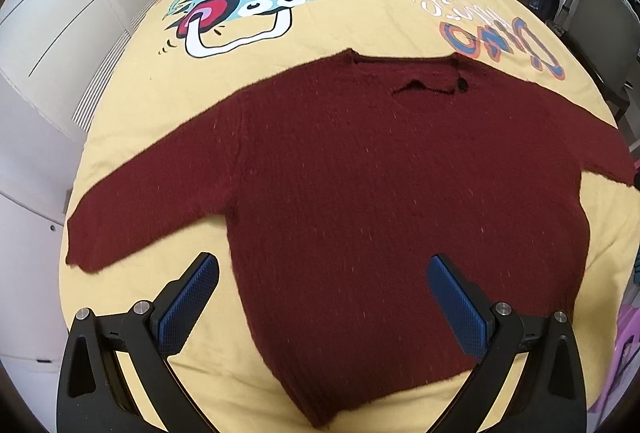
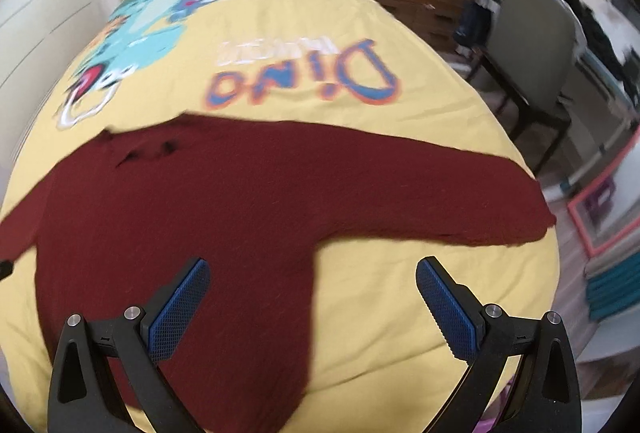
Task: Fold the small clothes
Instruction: 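Grasp the sweater sleeve with the right gripper and lift it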
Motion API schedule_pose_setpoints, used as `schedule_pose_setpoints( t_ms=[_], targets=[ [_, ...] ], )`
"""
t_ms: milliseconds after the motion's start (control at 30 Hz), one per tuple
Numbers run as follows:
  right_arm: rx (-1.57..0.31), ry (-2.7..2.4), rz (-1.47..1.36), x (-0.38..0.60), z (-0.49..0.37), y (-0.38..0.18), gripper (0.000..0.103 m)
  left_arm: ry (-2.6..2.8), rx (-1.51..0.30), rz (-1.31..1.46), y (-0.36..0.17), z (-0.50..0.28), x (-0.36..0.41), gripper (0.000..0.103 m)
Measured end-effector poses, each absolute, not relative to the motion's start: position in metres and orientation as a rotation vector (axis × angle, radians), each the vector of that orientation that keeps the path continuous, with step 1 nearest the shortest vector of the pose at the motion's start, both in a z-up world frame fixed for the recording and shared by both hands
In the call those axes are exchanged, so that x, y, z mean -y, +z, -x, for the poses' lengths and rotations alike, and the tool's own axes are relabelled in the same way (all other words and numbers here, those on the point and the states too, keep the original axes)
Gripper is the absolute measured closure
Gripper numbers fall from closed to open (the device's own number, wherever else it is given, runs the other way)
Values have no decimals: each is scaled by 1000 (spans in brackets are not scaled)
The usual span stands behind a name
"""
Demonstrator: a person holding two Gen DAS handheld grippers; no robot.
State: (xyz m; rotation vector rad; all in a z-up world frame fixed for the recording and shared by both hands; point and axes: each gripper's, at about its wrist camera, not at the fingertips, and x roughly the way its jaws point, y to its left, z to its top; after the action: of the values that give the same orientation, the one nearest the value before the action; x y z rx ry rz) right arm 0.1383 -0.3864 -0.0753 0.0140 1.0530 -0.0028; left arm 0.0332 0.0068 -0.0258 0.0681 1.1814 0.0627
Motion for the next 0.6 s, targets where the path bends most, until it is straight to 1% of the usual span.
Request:
schedule_pose_setpoints(
  t_ms=[233,433,600],
  targets=[
    [-1105,-198,-116,492,-193,-117,1,92,-1162,-89,-34,-76,-12,1],
    [-1189,-351,-315,582,-212,-175,1,74,-1181,-43,-52,-100,-12,1],
    [-1228,-437,-502,628,-215,-216,1,101,-1223,-45,-73,-110,-16,1]
  ],
)
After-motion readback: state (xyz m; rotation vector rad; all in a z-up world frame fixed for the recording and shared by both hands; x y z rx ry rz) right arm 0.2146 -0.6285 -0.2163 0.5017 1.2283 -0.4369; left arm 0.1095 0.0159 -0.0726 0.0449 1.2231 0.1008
